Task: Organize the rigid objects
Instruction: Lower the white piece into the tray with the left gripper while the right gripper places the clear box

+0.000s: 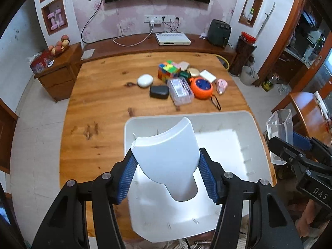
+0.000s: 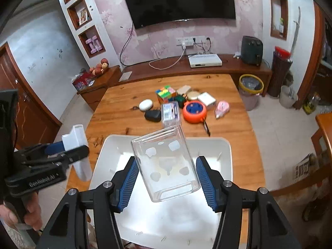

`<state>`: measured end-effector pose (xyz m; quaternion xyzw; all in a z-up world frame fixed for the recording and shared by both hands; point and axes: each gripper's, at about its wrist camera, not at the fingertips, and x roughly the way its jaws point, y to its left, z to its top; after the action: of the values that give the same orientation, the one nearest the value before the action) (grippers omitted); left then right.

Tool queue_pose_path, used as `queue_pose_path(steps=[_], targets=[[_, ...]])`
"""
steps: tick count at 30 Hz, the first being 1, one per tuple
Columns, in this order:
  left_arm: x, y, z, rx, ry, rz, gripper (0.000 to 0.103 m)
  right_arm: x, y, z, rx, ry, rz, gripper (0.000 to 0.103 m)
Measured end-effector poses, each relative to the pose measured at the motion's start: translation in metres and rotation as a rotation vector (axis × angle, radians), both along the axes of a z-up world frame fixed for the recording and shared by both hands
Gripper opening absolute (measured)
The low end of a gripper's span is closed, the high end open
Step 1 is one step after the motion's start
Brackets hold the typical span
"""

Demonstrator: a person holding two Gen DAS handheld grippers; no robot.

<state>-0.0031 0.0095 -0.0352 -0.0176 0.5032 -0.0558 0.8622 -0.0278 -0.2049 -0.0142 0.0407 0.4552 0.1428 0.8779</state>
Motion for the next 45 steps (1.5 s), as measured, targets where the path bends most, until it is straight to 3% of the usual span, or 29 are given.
queue_pose_path(steps=[12,20,29,37,40,45], targets=[[-0.012,-0.016,-0.034,0.023,-0.010,0.000,0.063,-0.026,0.005,-0.025,-0.032,-0.045,0.003,0.058],[-0.005,-0.021,-0.081,0.007,0.102,0.003,0.062,-0.017,0.007,-0.065,-0.071,0.028,-0.011,0.058],[-0.004,-0.027,-0.100,0.047,0.136,0.013,0.062,-0.012,0.012,-0.110,-0.107,0.132,-0.004,0.058],[-0.002,-0.027,-0.106,0.068,0.150,0.036,0.062,-0.007,0.014,-0.126,-0.135,0.182,0.009,0.058],[-0.002,-0.028,-0.106,0.085,0.146,0.043,0.062,-0.006,0.012,-0.129,-0.123,0.201,0.004,0.070],[-0.002,-0.025,-0.107,0.063,0.145,0.054,0.063,-0.007,0.010,-0.127,-0.119,0.195,-0.004,0.072]])
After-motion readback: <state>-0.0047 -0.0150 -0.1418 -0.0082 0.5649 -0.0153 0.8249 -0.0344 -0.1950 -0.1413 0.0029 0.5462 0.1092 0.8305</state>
